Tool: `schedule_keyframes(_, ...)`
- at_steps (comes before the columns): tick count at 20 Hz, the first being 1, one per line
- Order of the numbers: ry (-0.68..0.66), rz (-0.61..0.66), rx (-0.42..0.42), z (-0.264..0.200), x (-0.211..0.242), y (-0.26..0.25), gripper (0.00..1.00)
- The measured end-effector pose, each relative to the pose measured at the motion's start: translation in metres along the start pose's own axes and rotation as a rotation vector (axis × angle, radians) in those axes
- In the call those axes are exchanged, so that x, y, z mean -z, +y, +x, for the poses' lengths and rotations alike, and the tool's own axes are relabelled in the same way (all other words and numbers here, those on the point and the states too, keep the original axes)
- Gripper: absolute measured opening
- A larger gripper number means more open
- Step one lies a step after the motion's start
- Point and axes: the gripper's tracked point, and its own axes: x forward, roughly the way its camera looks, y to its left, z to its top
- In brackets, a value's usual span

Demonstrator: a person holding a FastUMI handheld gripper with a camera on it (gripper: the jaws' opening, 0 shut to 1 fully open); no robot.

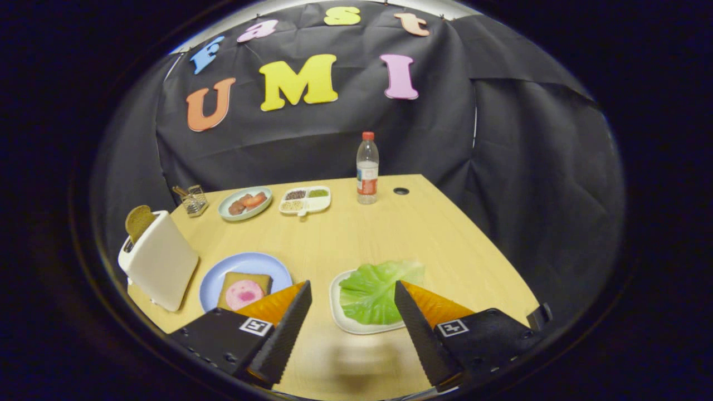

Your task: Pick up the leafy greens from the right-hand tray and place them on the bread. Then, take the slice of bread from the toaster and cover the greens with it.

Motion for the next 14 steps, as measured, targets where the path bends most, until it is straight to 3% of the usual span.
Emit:
schedule_keyframes(2,0.055,0.018,0.007,0.021,0.007,-0.013,0.78)
schedule_keyframes(8,0.167,0.026,0.037,0.068,0.027,-0.032,0.79)
schedule_keyframes(14,0.276,0.052,0.031,0.085,0.052,-0.037,0.79)
